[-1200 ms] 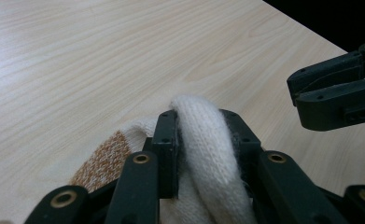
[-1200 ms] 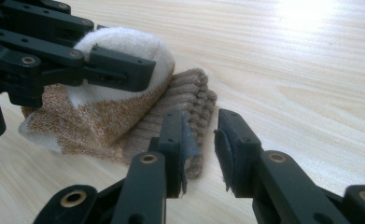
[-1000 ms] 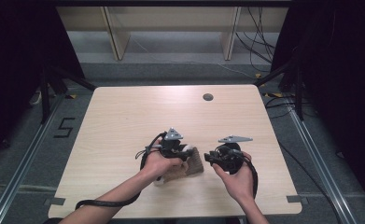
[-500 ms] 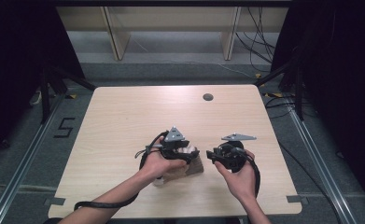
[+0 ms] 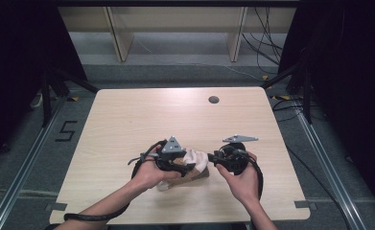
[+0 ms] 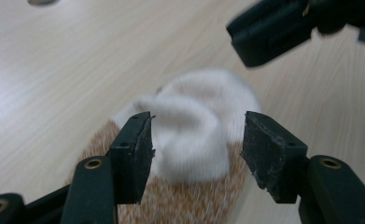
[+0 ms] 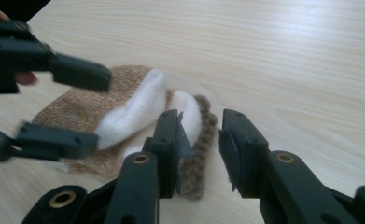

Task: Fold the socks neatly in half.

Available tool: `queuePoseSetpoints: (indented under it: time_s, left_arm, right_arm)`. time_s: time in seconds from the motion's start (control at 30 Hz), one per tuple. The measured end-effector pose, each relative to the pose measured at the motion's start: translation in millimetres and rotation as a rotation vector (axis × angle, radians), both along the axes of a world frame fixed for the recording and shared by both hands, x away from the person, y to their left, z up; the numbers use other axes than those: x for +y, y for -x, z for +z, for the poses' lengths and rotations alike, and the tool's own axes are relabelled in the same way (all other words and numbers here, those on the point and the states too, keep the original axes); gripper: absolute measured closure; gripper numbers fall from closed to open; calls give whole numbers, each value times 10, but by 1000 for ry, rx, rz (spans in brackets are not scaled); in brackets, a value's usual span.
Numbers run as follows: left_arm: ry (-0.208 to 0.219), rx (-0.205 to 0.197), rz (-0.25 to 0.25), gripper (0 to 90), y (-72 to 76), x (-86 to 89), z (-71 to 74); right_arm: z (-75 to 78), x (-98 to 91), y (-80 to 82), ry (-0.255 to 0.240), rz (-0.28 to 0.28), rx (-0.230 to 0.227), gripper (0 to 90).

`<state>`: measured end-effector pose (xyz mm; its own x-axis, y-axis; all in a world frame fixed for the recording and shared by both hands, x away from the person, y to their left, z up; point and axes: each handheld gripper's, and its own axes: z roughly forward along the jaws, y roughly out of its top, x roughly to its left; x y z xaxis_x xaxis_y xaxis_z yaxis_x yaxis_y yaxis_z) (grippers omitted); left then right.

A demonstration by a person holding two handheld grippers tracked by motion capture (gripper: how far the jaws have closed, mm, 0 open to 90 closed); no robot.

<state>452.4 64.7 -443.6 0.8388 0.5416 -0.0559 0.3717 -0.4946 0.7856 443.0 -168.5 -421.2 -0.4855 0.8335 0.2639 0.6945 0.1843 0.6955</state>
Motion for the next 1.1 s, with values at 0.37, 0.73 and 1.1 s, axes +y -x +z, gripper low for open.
queuePoseSetpoints:
  time_s: [0.37,0.73,1.1]
  left_arm:
    - [10,3,-30,810,-20,-110,-122]
    - [60,55,-54,782,-35,-171,-284]
    - [65,52,-95,572,31,-123,-210]
  right_arm:
    - [-219,69,-92,53,-8,127,776]
    - [-218,27,-141,45,-30,125,761]
    - [-218,246,-270,69,33,92,750]
